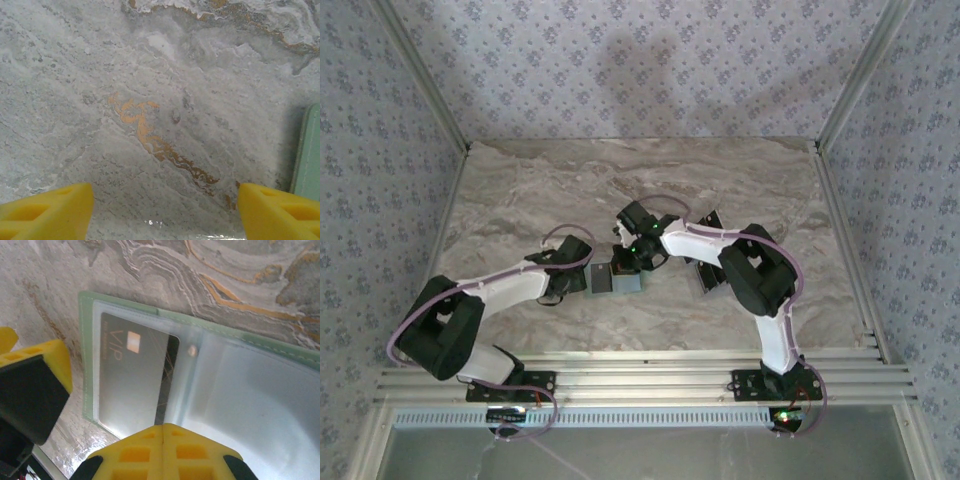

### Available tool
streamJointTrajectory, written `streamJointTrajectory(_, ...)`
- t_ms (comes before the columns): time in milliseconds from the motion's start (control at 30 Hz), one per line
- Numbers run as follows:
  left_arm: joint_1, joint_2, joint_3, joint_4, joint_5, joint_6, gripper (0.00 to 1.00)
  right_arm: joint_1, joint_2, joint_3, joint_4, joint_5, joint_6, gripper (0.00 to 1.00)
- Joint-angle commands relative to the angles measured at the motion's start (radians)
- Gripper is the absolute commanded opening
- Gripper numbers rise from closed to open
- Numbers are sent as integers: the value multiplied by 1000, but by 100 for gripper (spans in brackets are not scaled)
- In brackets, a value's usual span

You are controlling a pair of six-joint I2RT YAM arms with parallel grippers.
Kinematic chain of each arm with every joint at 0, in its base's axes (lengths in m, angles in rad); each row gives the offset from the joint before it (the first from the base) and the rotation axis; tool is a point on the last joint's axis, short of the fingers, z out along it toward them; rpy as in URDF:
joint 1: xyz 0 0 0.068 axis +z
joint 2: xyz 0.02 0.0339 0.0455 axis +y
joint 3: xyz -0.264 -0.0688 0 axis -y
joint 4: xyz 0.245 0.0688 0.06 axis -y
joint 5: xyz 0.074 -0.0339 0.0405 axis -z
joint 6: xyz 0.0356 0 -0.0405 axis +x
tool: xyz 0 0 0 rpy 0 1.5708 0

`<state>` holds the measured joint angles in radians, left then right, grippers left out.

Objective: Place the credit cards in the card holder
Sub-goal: Insert the credit card into the card slot.

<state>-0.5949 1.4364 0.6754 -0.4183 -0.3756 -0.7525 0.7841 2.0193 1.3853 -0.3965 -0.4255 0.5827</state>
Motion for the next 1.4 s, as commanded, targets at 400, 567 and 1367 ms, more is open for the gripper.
streamJointTrajectory(400, 6, 40, -11, 13, 5, -7, 76, 12, 96, 74, -24, 4, 9, 0)
streamJointTrajectory(567, 7, 52, -16, 29, 13, -8, 76, 16, 105, 83, -18, -4, 14, 0)
streamJointTrajectory(1367, 1, -24, 32, -28, 1, 16, 76, 10, -66, 84, -95, 18, -38, 39)
